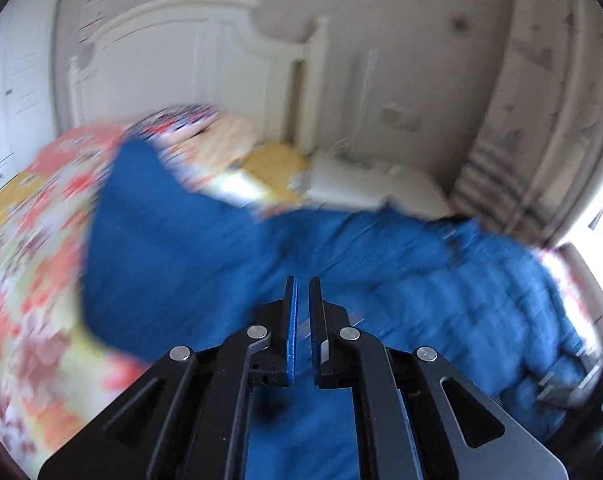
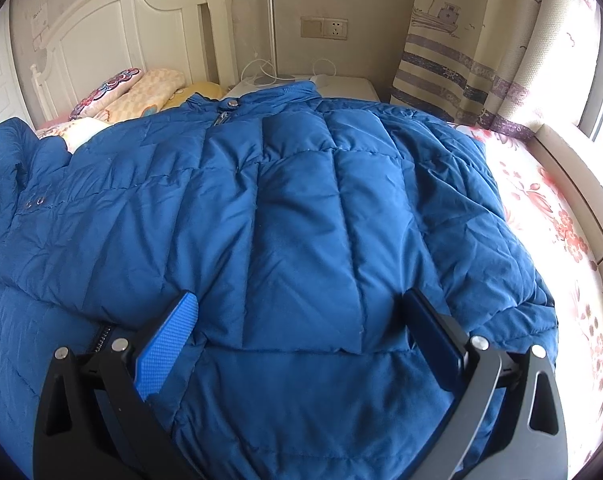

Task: Fold large clothes

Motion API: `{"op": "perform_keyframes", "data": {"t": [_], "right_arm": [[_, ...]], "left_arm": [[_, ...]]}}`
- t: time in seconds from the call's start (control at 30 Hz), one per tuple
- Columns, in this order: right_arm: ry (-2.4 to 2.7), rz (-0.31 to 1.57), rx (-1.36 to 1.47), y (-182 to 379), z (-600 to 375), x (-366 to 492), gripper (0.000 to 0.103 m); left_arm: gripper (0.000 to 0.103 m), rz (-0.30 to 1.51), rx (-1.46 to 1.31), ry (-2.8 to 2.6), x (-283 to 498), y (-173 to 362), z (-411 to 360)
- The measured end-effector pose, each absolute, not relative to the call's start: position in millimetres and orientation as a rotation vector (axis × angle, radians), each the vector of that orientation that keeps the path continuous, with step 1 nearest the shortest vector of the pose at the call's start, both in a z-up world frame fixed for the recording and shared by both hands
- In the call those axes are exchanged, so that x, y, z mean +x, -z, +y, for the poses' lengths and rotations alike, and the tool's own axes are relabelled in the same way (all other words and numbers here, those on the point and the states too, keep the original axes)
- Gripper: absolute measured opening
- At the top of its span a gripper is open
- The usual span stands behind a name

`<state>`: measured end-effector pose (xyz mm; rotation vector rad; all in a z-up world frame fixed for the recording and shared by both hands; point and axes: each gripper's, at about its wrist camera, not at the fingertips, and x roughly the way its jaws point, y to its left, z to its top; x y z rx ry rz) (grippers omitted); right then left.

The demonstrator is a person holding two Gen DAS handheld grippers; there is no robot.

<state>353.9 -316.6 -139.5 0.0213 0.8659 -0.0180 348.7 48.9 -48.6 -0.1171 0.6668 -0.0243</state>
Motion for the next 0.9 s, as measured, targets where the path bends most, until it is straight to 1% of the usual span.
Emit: {"op": "perform_keyframes", "data": {"t": [0.1, 0.13, 0.17, 0.2, 0.27, 0.4, 0.43, 0.47, 0.5, 0.57, 0.67, 0.83, 0.9], "right_arm": [[0.017, 0.864, 0.019, 139, -315, 354, 0.101], [0.018, 0.865, 0.019, 139, -315, 354, 0.101], [0.018, 0.865, 0.019, 140, -316, 354, 0.101], [0.02, 0.866, 0.016, 139, -315, 354, 0.101], [0.023, 0.866, 0.011, 140, -314, 354, 0.101], [0.029, 0.866, 0.002, 140, -312, 353, 0.101], [0.03, 0.866, 0.0, 140, -312, 353, 0.101], [0.031, 0.866, -0.001, 140, -312, 354, 0.1], [0.032, 0.866, -0.002, 140, -311, 354, 0.1], [0.033, 0.866, -0.004, 140, -312, 354, 0.1], [0.033, 0.866, -0.004, 140, -312, 354, 0.1], [0.033, 0.866, -0.003, 140, -312, 353, 0.101], [0.032, 0.864, -0.002, 140, -311, 353, 0.1]], "left_arm": [[0.006, 0.709, -0.214, -0.038, 323, 78, 117], [0.007, 0.72, -0.25, -0.043, 317, 86, 134], [0.012, 0.736, -0.284, -0.039, 313, 93, 153], [0.015, 0.762, -0.324, -0.026, 309, 101, 170], [0.015, 0.79, -0.396, 0.037, 304, 113, 193], [0.017, 0.814, -0.512, 0.16, 310, 128, 195], [0.031, 0.809, -0.565, 0.181, 314, 131, 195], [0.087, 0.803, -0.614, 0.196, 319, 134, 194], [0.098, 0.754, -0.704, 0.274, 323, 137, 194], [0.099, 0.724, -0.806, 0.334, 332, 137, 193], [0.099, 0.701, -0.926, 0.199, 338, 145, 204], [0.099, 0.768, -0.953, 0.14, 362, 145, 198], [0.096, 0.789, -0.964, 0.154, 376, 144, 199]]}}
